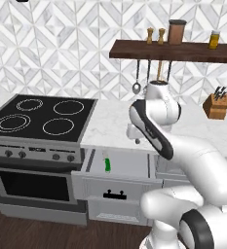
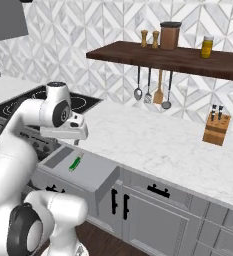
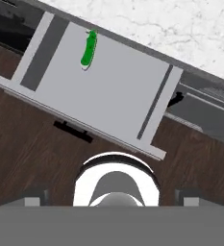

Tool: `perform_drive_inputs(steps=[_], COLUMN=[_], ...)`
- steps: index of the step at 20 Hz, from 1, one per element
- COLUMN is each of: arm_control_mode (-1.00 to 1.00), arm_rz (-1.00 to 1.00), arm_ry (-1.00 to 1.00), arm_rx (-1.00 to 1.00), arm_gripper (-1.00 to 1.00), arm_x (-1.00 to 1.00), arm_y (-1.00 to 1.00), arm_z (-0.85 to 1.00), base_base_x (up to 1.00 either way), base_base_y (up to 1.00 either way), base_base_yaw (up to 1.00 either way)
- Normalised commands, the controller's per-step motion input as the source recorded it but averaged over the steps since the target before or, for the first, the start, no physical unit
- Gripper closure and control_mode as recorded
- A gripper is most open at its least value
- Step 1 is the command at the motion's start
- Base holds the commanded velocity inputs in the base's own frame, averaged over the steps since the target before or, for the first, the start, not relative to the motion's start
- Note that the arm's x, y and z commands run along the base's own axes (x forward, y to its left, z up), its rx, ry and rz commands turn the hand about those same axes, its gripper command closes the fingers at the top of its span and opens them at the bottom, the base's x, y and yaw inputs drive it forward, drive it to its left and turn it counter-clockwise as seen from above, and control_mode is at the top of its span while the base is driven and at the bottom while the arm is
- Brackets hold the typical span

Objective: Pick up the knife from the drawer and place it on the cutting board. Then place the meat from the plate to the cutting board.

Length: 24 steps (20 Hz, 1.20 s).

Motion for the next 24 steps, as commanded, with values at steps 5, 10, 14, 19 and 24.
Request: perform_drive_inputs(steps=[5,10,14,19,24], arm_control_mode=[-1.0,-1.0,-1.0,-1.0,-1.0], arm_rz=[-0.27,-0.11,-0.15,-0.12,-0.04], arm_ry=[0.36,0.01,0.06,0.01,0.01], arm_rx=[-0.03,0.0,-0.03,0.0,0.0], arm_gripper=[-1.0,-1.0,-1.0,-1.0,-1.0], arm_x=[0.79,0.16,0.1,0.21,0.56], arm_y=[0.96,0.22,0.41,0.07,-0.02], arm_z=[-0.99,-0.28,-0.79,-0.78,-0.45], base_base_x=[0.0,0.0,0.0,0.0,0.0], base_base_y=[0.0,0.0,0.0,0.0,0.0], base_base_yaw=[0.0,0.0,0.0,0.0,0.0])
